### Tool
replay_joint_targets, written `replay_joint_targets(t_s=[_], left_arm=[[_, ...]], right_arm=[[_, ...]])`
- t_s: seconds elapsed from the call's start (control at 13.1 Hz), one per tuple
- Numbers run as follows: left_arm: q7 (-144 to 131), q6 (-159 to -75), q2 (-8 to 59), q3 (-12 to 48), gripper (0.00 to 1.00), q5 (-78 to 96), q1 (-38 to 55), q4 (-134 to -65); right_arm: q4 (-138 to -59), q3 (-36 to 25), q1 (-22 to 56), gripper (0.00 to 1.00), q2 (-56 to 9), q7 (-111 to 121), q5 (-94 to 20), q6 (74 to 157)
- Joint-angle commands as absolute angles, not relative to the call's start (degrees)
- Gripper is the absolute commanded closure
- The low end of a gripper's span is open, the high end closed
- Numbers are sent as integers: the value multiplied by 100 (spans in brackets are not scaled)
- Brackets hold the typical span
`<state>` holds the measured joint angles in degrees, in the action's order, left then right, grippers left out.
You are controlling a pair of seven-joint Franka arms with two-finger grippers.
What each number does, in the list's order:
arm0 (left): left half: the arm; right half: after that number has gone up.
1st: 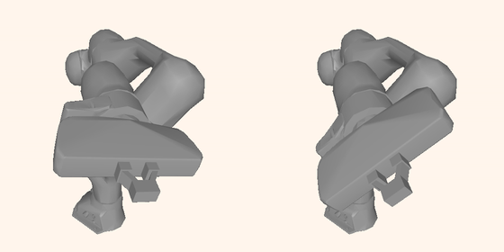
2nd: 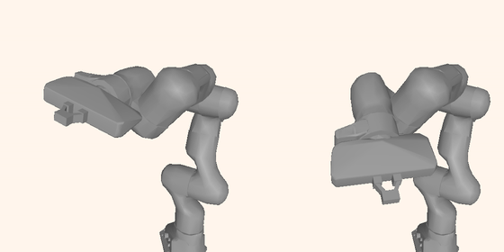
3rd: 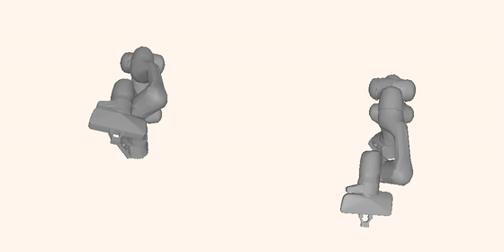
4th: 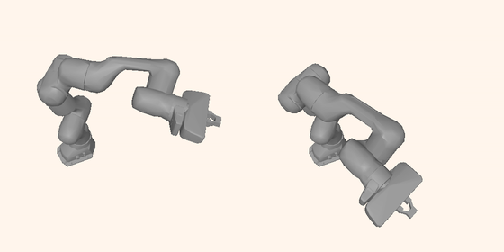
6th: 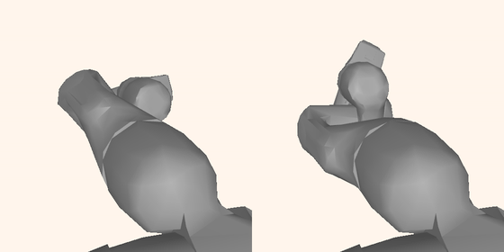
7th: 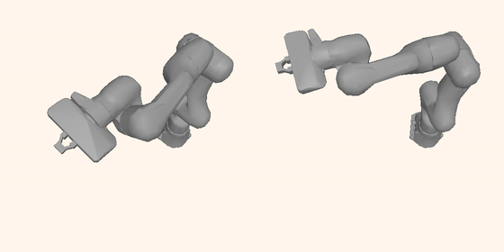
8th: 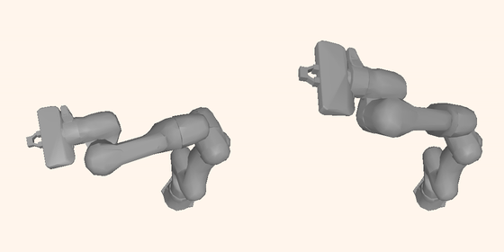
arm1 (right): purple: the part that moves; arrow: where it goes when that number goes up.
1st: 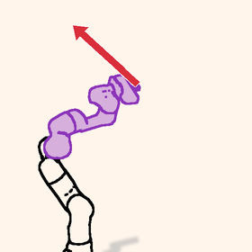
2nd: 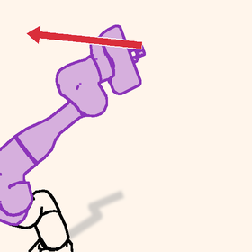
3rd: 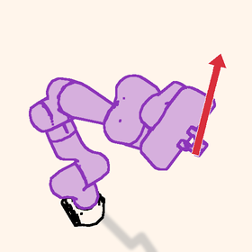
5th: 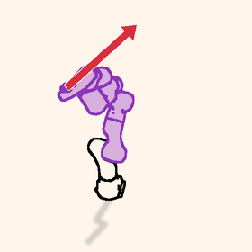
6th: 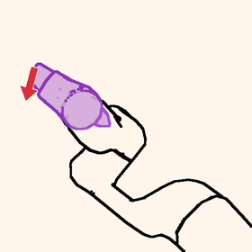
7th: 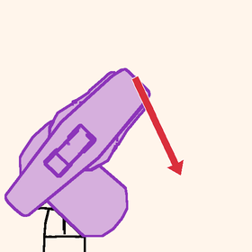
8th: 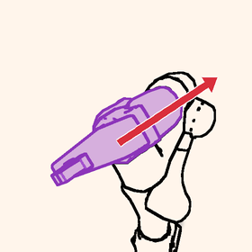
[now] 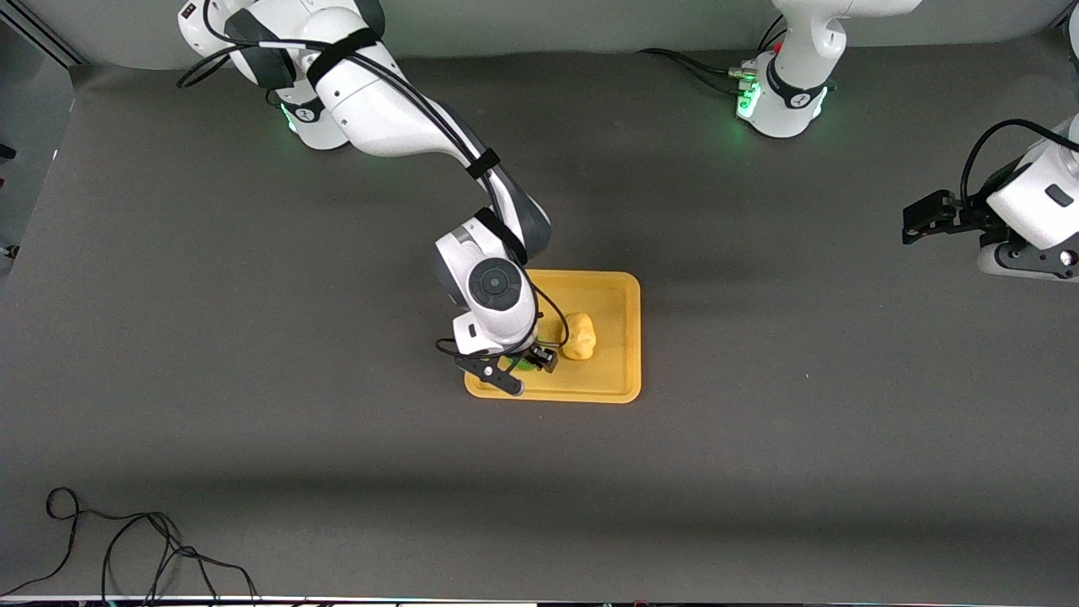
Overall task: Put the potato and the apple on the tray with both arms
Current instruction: 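Carry the apple with the right gripper onto the tray beside the potato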
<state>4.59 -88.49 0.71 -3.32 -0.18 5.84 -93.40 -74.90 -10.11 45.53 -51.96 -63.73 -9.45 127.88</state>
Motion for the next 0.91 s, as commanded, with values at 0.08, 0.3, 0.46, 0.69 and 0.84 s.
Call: replay_joint_targets(t_s=[0.08,0.3,0.46,0.69,0.84], left_arm=[[360,-8859,-35,-396,0,26,668,-9457],[369,-8842,-26,-396,0,26,668,-9457],[369,-8816,-26,-396,0,26,668,-9457],[378,-8815,-26,-396,0,26,668,-9457],[378,-8815,-26,-396,0,26,668,-9457]], right_arm=[[-7277,-1002,4561,5,-5352,-6495,-1055,12832],[-7295,-1002,4649,0,-5335,-6416,-993,12832],[-7286,-1019,4649,0,-5283,-6355,-976,12823],[-7356,-1090,4553,0,-5011,-5751,-958,12753],[-7497,-1186,4386,0,-4634,-5285,-958,12614]])
